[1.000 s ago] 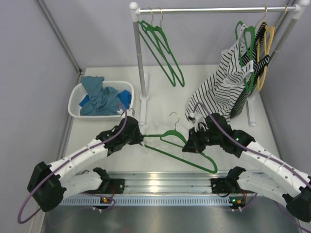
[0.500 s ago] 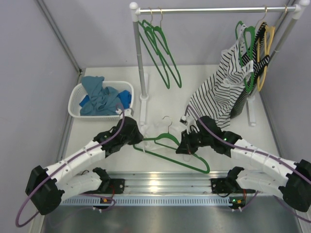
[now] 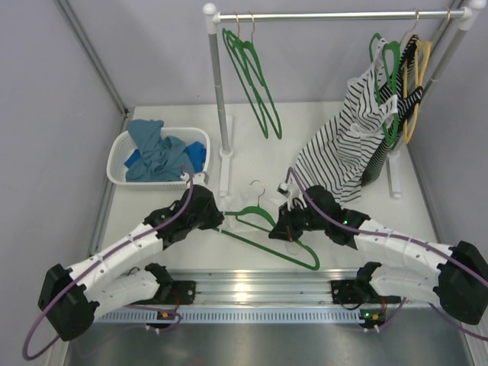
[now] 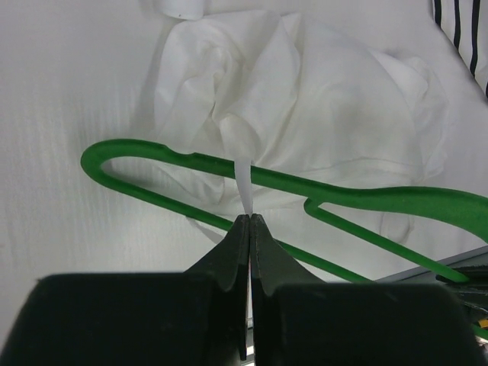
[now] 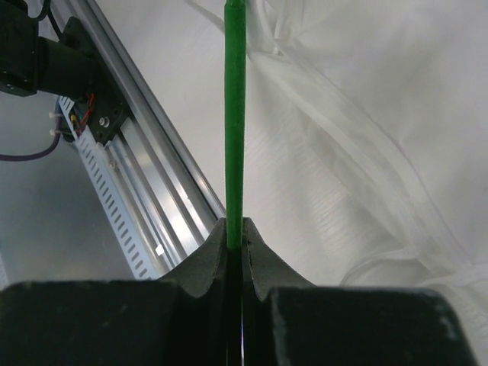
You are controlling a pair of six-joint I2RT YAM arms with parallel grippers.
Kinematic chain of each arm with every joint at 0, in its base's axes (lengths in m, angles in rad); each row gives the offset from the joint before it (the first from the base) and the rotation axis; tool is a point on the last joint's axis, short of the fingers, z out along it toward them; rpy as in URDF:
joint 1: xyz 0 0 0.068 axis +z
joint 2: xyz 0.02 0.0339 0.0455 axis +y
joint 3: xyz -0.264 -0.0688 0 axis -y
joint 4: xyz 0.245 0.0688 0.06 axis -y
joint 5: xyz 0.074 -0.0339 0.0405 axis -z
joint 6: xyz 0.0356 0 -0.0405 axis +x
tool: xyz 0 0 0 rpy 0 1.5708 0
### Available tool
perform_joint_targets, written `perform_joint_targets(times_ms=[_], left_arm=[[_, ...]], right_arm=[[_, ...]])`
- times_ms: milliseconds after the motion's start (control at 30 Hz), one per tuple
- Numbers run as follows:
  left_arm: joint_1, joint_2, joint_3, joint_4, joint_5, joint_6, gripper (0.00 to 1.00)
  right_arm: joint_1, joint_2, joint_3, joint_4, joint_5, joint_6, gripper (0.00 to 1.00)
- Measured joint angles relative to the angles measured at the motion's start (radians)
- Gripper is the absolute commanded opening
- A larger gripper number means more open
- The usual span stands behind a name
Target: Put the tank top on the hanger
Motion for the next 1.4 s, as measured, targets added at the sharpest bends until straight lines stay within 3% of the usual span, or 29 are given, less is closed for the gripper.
perform_joint_targets(times_ms=[333, 700, 900, 933, 1400], left_arm=[[0.0, -0.018, -0.003, -0.04, -0.007, 0.005, 0.0], [0.0, -0.056, 0.002, -0.048, -0.014, 0.051, 0.34], [0.0, -0.093, 0.011, 0.002, 0.062, 0.104, 0.44], [0.0, -0.093, 0.011, 0.017, 0.08, 0.11, 0.51], [-0.024, 0.013, 0.021, 0.293, 0.191, 0.159, 0.54]], right_arm=[[0.039, 0.016, -0.013, 0.079, 0.035, -0.017, 0.0], [0.074, 0.076, -0.064, 0.187, 0.062, -0.027, 0.0], [0.08, 0.091, -0.065, 0.216, 0.068, -0.032, 0.0], [0.08, 0.093, -0.065, 0.22, 0.069, -0.035, 0.0], [0.097, 0.112, -0.066, 0.242, 0.101, -0.044, 0.0]])
